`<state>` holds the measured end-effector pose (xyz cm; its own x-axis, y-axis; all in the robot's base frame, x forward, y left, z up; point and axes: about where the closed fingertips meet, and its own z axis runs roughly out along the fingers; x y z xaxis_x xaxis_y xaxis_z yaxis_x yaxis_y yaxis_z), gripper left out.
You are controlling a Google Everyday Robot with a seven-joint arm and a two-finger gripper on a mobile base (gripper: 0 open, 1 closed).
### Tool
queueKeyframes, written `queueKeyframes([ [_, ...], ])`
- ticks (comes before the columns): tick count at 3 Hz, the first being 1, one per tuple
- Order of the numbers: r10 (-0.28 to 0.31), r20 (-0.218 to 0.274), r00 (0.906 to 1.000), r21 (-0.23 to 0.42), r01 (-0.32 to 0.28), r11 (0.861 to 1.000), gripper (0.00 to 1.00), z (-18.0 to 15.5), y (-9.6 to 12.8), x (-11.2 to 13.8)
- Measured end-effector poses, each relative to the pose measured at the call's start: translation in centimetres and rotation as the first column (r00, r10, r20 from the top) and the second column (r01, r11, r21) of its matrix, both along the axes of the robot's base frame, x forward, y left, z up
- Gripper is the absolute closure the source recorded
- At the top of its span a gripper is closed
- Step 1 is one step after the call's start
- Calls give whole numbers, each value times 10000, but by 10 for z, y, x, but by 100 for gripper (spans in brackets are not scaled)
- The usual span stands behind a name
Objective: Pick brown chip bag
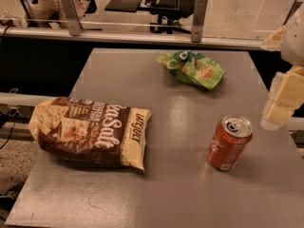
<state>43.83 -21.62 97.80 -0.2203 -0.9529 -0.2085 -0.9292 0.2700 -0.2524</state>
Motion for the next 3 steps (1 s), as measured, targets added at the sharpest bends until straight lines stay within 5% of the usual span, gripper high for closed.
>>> queueKeyframes([
  [1, 0, 2, 10000, 0, 0, 10000, 0, 0, 0, 0],
  [3, 1403, -41, 9901, 720, -1397, 9876, 0, -3, 71, 20],
])
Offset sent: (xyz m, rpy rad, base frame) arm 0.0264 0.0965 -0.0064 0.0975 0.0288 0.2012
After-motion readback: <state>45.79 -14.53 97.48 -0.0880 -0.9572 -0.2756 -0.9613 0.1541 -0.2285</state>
